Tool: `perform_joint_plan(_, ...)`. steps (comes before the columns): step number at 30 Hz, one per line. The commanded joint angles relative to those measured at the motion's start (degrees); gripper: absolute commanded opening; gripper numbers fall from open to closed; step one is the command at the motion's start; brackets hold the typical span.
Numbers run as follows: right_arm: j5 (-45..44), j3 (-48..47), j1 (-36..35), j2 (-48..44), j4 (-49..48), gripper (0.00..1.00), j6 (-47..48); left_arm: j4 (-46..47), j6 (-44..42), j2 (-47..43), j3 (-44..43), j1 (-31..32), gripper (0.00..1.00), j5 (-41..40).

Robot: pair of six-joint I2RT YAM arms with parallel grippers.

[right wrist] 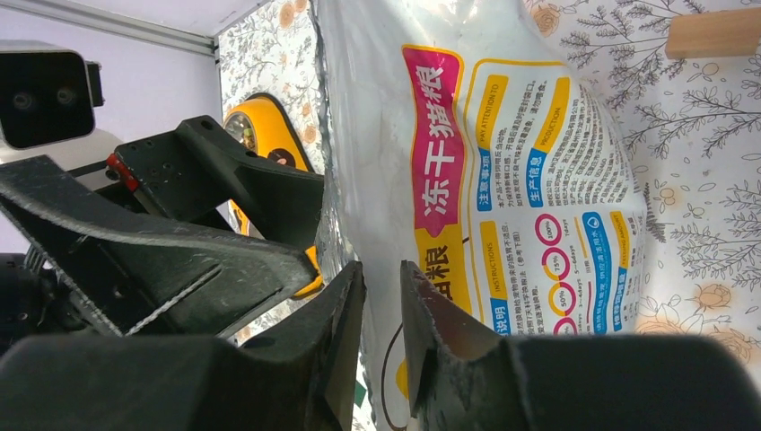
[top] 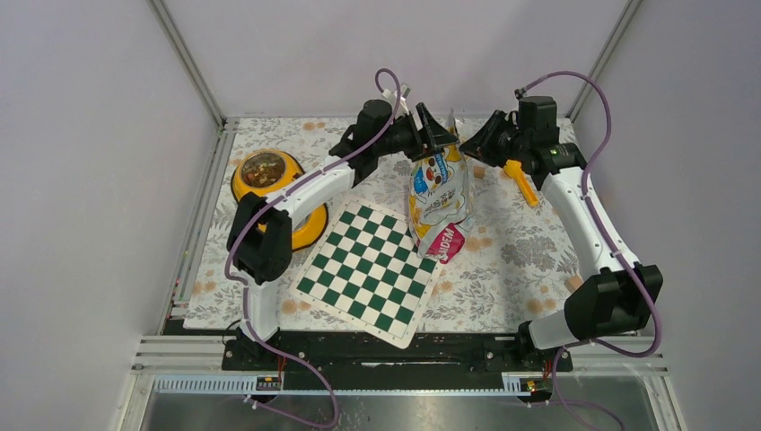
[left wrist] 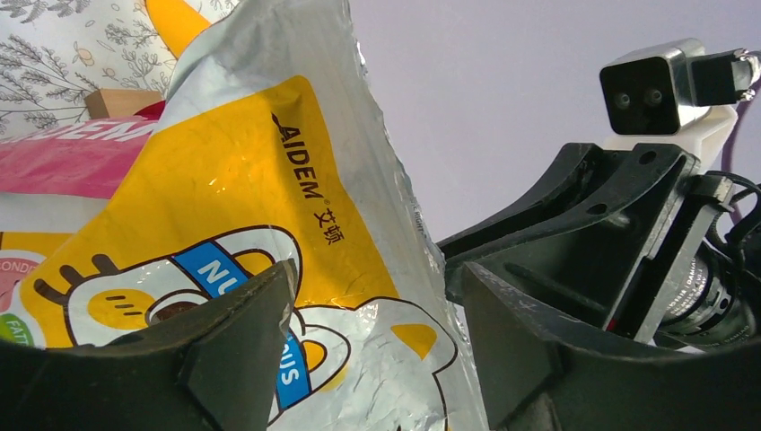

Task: Serve the pet food

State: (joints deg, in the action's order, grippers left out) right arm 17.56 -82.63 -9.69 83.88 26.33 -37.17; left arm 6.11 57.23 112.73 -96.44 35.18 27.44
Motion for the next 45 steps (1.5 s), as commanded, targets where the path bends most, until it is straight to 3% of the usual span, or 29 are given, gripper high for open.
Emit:
perform_joint_plan(1,0.95,2.12,0.11,-2.75,1.51,0.27,1.79,4.16,0.57,0.33,-2.44,1.03,0.64,1.53)
perform_joint_plan(11,2.19,3.79,0.16,-4.9,2.58,0.26,2.65,-2.18,-6.36,1.18,-5.37,2.72,0.52,-2.57)
perform_joint_plan(18,1.74,2.95,0.11,-5.11,3.98,0.25,4.34,-3.77,-6.86,2.1,-6.76,3.13,0.38,-2.77)
perform_joint_plan(33,1.3,1.78,0.11,-4.73,5.05,0.28,4.54,-7.2,-8.27,1.51,-7.55,3.07,0.27,-3.42)
perform_joint_plan(35,1.27,1.86,0.11,-4.6,5.11,0.25,4.65,-7.78,-8.4,1.54,-7.37,3.01,0.2,-3.36)
perform_joint_plan(38,1.31,1.73,0.11,-4.42,5.05,0.13,4.52,-7.92,-8.44,1.39,-6.78,3.05,0.14,-2.81)
perform_joint_plan(41,1.12,1.54,0.12,-4.27,5.02,0.0,4.09,-7.47,-8.79,0.85,-6.17,3.02,0.14,-2.64)
perform_joint_plan(45,1.53,1.49,0.11,-4.24,4.62,0.0,2.78,-6.66,-8.98,0.3,-5.93,2.97,0.25,-2.45)
